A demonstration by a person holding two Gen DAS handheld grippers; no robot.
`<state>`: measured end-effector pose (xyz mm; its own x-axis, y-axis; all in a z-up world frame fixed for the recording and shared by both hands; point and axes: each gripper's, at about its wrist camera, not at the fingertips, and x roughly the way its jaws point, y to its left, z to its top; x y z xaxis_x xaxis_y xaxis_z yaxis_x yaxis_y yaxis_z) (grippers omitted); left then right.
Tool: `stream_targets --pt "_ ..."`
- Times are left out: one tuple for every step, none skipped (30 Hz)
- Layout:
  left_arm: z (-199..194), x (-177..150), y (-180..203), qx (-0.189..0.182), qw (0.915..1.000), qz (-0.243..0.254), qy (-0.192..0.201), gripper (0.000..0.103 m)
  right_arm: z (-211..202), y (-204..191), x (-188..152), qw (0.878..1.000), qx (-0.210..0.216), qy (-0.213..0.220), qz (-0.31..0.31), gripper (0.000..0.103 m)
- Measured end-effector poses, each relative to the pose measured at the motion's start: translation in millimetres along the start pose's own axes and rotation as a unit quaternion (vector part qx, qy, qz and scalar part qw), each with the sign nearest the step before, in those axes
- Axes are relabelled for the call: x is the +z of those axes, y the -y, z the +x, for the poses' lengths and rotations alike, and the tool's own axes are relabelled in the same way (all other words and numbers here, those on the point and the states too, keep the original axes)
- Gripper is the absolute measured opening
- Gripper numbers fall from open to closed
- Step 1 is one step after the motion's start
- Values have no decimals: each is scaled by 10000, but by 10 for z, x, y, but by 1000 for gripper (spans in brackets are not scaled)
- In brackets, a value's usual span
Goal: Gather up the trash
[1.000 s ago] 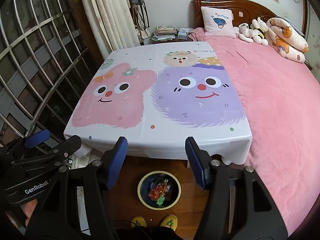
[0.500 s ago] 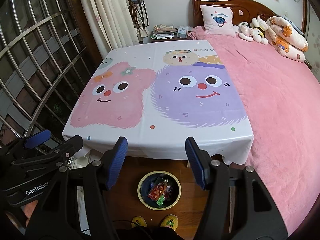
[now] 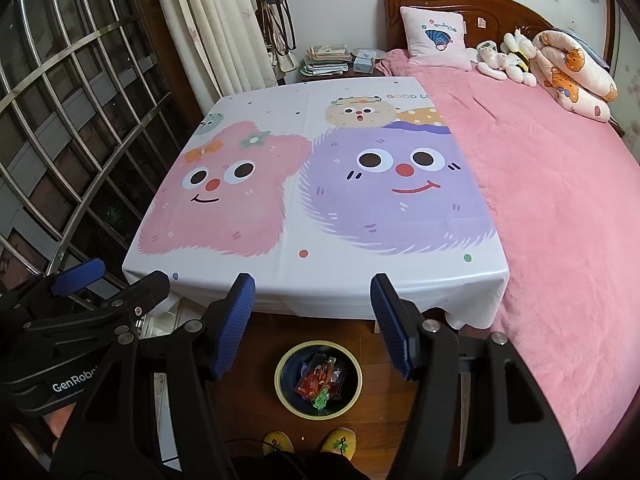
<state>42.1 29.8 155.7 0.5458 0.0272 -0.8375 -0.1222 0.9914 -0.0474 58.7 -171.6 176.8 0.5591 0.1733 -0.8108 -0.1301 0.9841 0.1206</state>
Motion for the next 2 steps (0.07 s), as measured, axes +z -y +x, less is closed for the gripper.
stream_targets --pt "2 -1 2 4 10000 1 2 86 14 8 -5 10000 2 -2 2 57" --pt "0 0 2 1 10000 -2 3 86 -3 -1 3 10000 2 1 -2 57"
